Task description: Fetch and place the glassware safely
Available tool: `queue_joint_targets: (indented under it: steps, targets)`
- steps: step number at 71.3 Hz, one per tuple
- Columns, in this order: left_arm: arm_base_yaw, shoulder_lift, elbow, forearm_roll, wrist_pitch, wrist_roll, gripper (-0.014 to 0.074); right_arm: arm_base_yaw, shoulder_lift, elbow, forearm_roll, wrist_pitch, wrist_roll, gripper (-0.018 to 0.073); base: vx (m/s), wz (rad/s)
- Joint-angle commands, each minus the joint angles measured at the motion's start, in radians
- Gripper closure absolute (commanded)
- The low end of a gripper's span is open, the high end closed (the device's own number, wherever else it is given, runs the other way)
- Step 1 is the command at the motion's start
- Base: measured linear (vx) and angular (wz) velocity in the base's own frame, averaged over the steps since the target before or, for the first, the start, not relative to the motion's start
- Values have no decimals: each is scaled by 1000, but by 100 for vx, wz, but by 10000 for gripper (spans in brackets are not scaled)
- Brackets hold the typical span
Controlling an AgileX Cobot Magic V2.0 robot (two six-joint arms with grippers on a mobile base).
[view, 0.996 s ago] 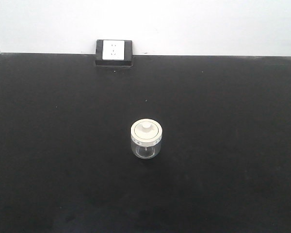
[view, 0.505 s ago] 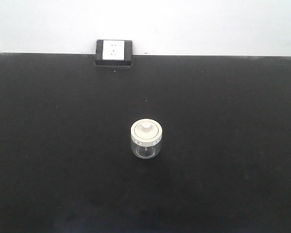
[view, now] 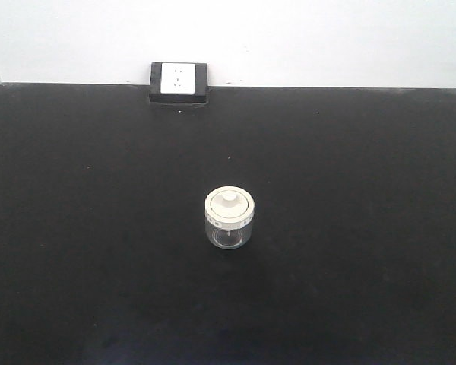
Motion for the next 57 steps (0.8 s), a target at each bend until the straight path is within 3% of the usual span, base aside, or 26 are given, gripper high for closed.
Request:
queue_joint_targets:
  steps: [1, 14, 25, 41, 57]
  targets:
    - [-3, -13, 28, -9, -84, -8, 603, -6, 9, -26, -39, -62, -11, 562, 0, 0]
    - [-3, -13, 28, -9, -84, -8, 603, -56, 6, -26, -203, -19, 101, 562, 0, 0]
    - [-3, -13, 28, -9, -84, -8, 603, -91, -5, 4, -268, -17, 174, 562, 0, 0]
    - [-3, -13, 28, -9, -84, -8, 603, -88, -156, 187, -269, -134, 188, 562, 0, 0]
    - [-3, -13, 28, -9, -84, -8, 603, -88, -302, 286, -271, -110, 188, 562, 0, 0]
